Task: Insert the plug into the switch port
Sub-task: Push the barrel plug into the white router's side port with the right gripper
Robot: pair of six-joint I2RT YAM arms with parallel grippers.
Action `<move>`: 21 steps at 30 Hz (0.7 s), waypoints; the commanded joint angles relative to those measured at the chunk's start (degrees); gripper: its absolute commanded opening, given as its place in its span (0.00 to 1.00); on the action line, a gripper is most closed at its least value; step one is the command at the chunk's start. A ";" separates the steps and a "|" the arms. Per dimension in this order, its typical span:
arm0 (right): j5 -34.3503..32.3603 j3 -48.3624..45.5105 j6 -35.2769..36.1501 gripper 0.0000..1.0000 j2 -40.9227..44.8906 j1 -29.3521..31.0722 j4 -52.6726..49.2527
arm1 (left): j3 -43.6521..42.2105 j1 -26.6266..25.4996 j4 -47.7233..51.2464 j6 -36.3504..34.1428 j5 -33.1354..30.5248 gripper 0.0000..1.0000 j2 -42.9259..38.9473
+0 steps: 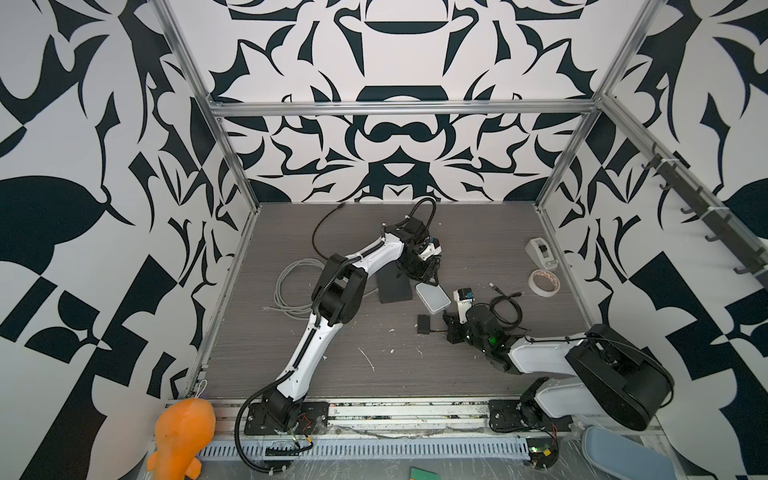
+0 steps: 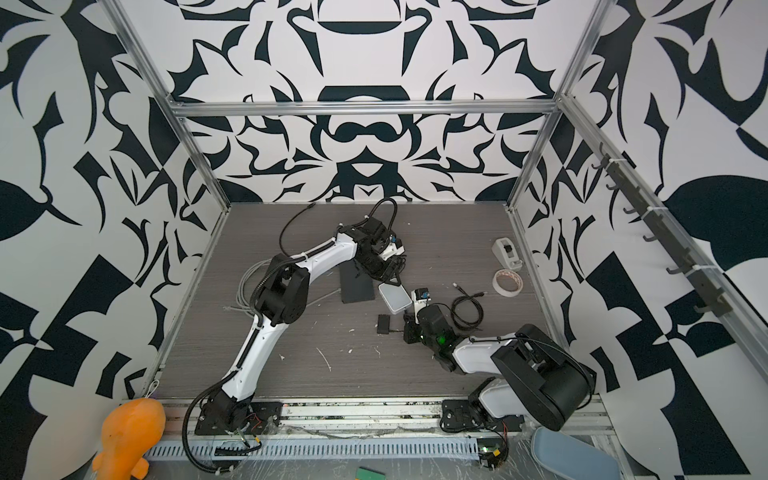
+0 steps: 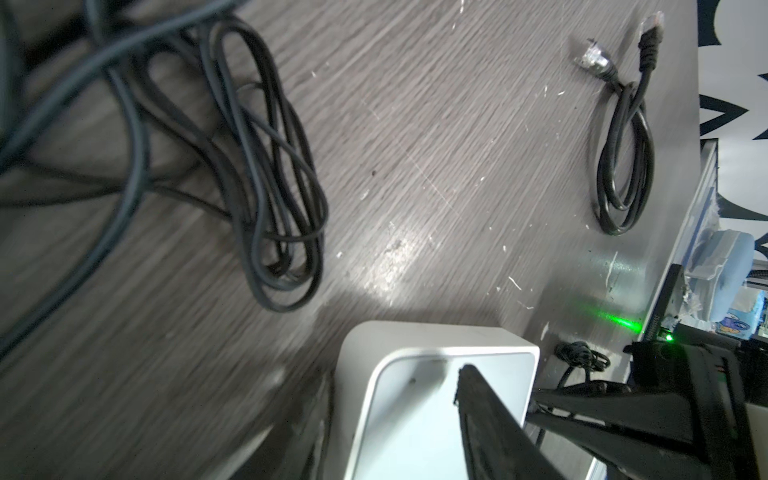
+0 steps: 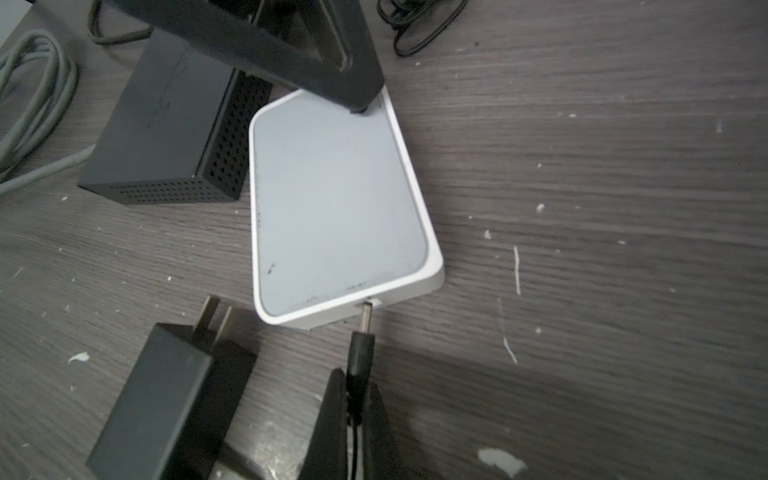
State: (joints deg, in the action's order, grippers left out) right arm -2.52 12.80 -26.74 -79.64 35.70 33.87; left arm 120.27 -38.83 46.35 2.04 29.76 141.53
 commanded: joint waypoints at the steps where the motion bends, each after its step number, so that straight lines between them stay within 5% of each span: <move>1: -1.00 0.61 -0.30 0.00 -3.75 0.14 -3.46 | 0.47 0.07 3.84 -0.05 0.08 0.52 1.82; 17: 8.66 4.12 5.93 0.00 -8.53 0.22 -1.16 | 0.79 -0.37 4.63 -3.94 5.74 0.50 2.87; 21: 9.38 4.39 4.53 0.00 -7.71 0.21 -3.26 | 0.47 -0.37 4.32 -5.77 1.48 0.50 2.74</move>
State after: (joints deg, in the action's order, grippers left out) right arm 4.93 17.17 -22.04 -86.41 35.68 37.30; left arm 121.16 -37.89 46.11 -1.23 30.83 142.21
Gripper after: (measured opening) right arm 0.048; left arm 0.498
